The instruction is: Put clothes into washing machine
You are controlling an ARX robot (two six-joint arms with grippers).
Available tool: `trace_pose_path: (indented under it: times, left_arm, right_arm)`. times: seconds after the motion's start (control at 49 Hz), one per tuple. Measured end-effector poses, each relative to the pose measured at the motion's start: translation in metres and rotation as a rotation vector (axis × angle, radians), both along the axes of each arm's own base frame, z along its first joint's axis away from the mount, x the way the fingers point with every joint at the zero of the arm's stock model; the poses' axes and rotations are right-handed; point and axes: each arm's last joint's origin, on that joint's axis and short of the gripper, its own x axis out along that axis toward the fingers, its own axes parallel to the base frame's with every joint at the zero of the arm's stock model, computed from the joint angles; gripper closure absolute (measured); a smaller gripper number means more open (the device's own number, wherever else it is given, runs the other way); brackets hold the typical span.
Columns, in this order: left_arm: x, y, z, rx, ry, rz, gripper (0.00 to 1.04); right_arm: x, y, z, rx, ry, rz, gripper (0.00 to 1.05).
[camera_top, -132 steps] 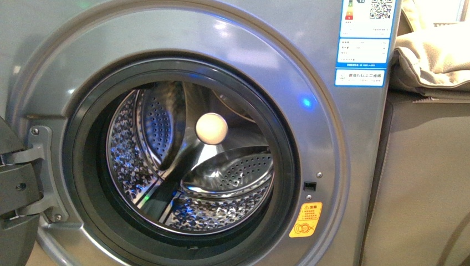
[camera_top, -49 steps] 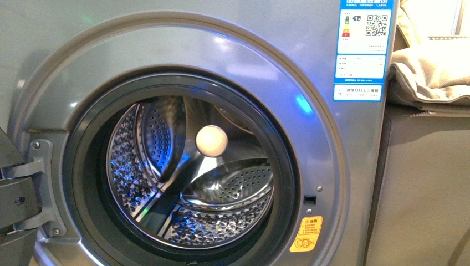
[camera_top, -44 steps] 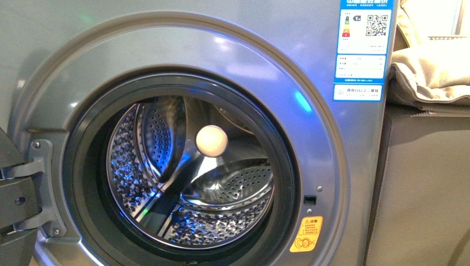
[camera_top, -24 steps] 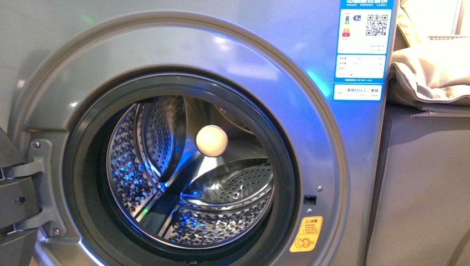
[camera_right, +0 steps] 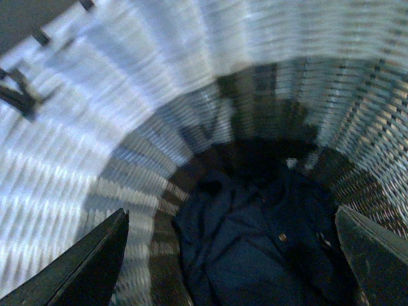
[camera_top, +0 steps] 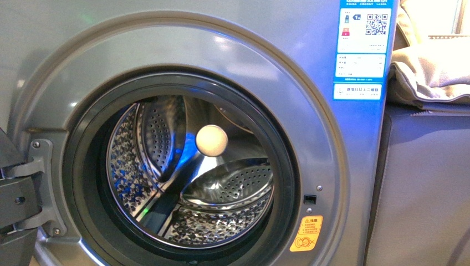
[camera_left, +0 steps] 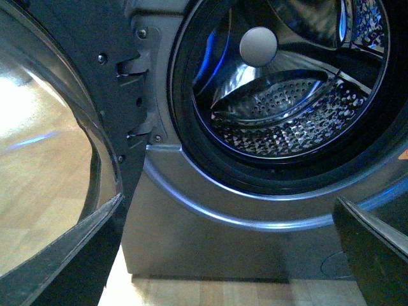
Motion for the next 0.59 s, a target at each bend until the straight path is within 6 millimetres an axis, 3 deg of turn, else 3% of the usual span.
trace_pose_path:
  times: [0.204, 0.49, 0.592]
  left_arm:
    - [0.000, 0.000, 0.000, 0.000, 0.000, 0.000, 0.07]
    - [0.000, 0.000, 0.000, 0.000, 0.000, 0.000, 0.07]
    - [0.000, 0.000, 0.000, 0.000, 0.000, 0.000, 0.07]
  right_arm:
    - [0.007, -0.014, -0.054, -0.053, 0.177, 0.103, 0.08]
    - [0.020, -0.008, -0.120, -0.070, 0.293, 0.193, 0.08]
    - [0.032, -0.008, -0.133, -0.071, 0.309, 0.194, 0.08]
